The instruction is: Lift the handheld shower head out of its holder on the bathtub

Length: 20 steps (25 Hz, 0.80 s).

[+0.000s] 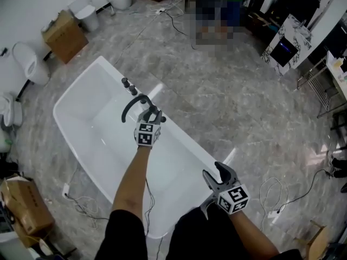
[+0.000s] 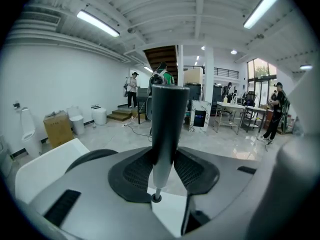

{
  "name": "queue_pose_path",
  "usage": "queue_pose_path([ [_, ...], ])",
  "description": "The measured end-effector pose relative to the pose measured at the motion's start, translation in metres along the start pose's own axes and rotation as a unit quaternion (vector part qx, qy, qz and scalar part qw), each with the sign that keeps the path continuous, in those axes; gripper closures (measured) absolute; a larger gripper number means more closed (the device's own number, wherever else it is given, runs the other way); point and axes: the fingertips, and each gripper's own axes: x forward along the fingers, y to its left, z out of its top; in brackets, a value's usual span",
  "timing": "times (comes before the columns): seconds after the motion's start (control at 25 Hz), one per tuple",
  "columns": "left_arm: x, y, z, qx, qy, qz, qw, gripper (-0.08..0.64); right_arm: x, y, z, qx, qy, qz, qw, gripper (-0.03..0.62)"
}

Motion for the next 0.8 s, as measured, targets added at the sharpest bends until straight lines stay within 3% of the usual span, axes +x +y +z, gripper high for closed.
queue_pose_path([
  [0.16, -0.025, -0.012, 0.038, 0.007, -0.03, 0.004, 0.9995, 0.434, -0.018, 0.004, 0.02, 0.003, -0.019, 0.003, 1.0, 0.385],
  [0.44, -0.076, -0.044, 0.098, 0.055, -0.068, -0.01, 0.9961, 0.434, -0.048, 0.017, 0.038, -0.003, -0.044, 0.02, 0.999, 0.385],
  [0.8, -0.144, -0.043, 0.162, 0.043, -0.119, 0.031, 0.9914, 0.434, -0.072, 0.024, 0.059, -0.018, -0.081, 0.04, 0.996, 0.388],
])
